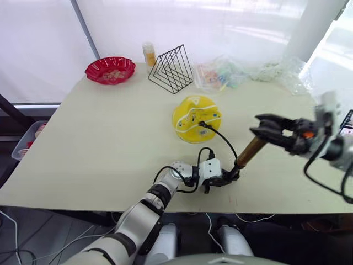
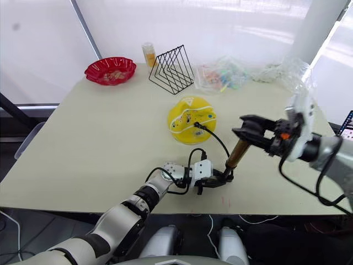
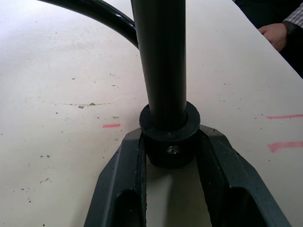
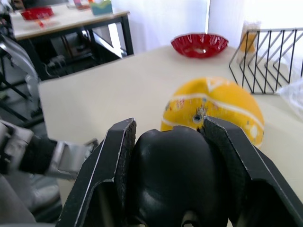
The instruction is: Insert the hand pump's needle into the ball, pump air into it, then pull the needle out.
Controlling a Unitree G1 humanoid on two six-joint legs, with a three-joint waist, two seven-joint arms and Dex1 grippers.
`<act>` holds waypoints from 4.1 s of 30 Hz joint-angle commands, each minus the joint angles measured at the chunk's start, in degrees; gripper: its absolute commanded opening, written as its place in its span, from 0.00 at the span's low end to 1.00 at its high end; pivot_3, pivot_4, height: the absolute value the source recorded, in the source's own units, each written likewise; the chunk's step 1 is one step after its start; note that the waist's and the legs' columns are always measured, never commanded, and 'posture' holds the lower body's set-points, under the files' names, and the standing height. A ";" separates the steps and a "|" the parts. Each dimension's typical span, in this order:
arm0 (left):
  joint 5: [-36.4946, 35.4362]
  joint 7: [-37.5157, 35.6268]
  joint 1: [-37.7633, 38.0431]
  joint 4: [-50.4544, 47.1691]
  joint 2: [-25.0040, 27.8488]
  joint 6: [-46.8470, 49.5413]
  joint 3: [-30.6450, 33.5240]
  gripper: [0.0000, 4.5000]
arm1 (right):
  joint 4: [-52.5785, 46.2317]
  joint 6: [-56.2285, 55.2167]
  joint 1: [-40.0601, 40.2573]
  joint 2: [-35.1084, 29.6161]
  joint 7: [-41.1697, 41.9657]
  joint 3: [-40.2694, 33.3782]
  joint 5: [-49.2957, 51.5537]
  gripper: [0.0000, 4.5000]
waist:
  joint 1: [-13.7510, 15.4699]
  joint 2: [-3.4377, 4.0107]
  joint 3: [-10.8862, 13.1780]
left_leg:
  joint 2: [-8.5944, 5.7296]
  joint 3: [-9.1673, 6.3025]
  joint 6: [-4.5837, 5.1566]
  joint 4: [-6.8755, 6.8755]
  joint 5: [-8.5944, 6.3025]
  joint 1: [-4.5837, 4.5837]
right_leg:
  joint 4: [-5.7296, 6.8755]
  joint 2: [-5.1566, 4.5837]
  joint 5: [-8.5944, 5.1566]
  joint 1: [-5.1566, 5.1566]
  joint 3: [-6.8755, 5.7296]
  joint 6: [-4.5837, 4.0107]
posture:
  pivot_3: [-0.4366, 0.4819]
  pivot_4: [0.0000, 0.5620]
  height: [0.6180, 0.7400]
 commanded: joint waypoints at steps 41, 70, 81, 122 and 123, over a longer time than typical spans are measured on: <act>5.82 -1.64 3.57 6.30 2.05 3.28 -4.01 0.22 | 1.17 7.27 -5.72 -6.69 -0.93 -4.29 4.71 0.40 | 0.20 0.28 0.38 | -0.20 -0.09 0.01 -0.04 0.00 -0.18 | -0.03 0.00 0.06 -0.07 -0.13 0.11 | 0.48 0.27 0.97; 5.88 -2.14 3.84 6.06 2.19 3.20 -4.19 0.22 | 1.53 3.64 -9.25 -6.63 0.23 -11.82 8.24 0.40 | 0.27 0.89 0.52 | -0.36 -0.15 -0.01 -0.04 0.00 -0.25 | 0.00 -0.11 0.06 -0.02 -0.24 -0.17 | 0.48 0.27 0.97; 6.18 -2.11 3.62 6.34 2.20 2.87 -4.36 0.22 | 5.59 10.92 -17.26 -15.80 -1.06 -19.62 17.13 0.40 | 0.22 0.79 0.69 | -0.59 0.62 0.46 -0.03 -0.28 -0.23 | -0.05 -0.40 0.04 -0.22 0.53 0.20 | 0.48 0.27 0.97; 6.43 -2.07 2.41 6.55 1.96 3.40 -4.39 0.22 | 4.11 10.53 -14.47 -13.93 -2.31 -20.46 16.26 0.40 | 0.14 0.48 0.56 | -0.53 1.60 1.07 0.02 -0.76 -0.18 | -0.65 -1.07 0.17 -0.30 1.18 0.52 | 0.48 0.27 0.97; 6.43 -2.08 2.40 6.57 1.97 3.40 -4.39 0.22 | 4.42 10.91 -15.25 -14.16 -3.01 -20.79 17.25 0.40 | 0.14 0.47 0.56 | -0.53 1.61 1.08 0.02 -0.76 -0.18 | -0.66 -1.08 0.17 -0.30 1.19 0.52 | 0.48 0.27 0.97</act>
